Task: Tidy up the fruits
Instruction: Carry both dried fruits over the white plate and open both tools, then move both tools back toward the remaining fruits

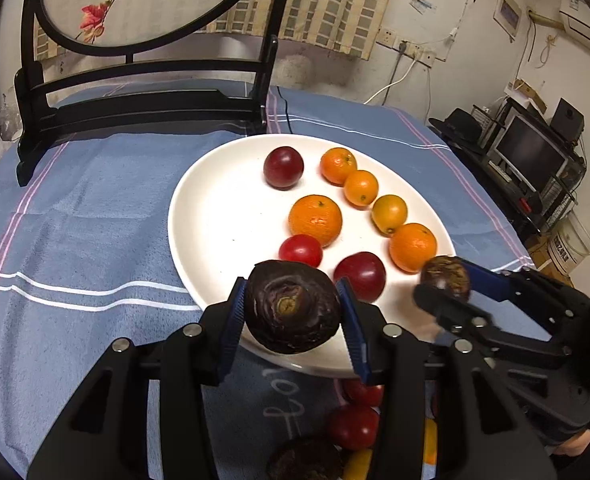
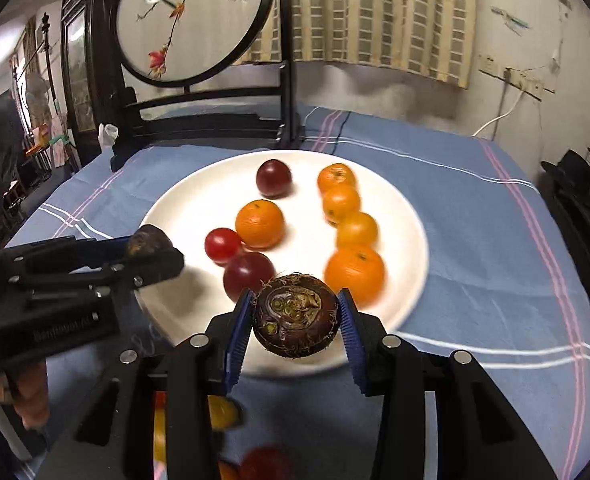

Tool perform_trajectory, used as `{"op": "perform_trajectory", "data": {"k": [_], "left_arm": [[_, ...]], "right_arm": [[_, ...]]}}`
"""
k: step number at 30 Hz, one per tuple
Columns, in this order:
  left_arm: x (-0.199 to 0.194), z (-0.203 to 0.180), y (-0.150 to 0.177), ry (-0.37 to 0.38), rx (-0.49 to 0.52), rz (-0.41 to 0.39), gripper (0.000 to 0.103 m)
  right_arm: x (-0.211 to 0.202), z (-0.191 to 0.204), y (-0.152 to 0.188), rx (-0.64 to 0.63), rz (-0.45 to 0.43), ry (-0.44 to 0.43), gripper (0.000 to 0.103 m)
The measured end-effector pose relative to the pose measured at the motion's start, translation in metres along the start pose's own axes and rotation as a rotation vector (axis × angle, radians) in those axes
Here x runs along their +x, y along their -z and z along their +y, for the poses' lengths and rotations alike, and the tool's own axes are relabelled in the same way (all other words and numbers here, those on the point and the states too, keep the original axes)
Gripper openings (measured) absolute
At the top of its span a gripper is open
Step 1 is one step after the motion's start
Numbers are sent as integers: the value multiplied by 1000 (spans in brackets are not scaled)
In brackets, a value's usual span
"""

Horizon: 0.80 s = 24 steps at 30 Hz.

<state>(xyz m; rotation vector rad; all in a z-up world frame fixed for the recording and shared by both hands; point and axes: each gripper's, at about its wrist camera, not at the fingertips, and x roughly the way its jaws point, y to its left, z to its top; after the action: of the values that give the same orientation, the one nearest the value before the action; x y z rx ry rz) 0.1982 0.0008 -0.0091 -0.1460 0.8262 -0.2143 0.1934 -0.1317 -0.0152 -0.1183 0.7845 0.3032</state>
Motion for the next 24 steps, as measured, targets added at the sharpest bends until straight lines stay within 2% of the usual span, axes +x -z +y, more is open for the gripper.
{"op": "perform_trajectory", "data": {"k": [1,2,3,6,12,21,24], "left_arm": [[1,1,-1,0,-8,2,46],[2,3,0,-4,-23,2,49],[2,4,-1,-6,-29,-2,54],[-3,6,-1,-16,-28,-27,60],[-15,4,4,-25,-14,-35,63],[-42,-1,26,-32,21,-47,70],[-53,1,39,-41,32,-51,76]], "right_arm": [[2,-1,-1,11,2,0,46],[2,-4,0,37,-4,5,55],[0,-8,1,58,-13,3,57],[-8,-13,5,77,-17,-15,57],[-34,-27,27,118,-24,-42,59],[-53,-30,63,84,12,-42,60],[-59,-24,69,45,19,-64,60]]}}
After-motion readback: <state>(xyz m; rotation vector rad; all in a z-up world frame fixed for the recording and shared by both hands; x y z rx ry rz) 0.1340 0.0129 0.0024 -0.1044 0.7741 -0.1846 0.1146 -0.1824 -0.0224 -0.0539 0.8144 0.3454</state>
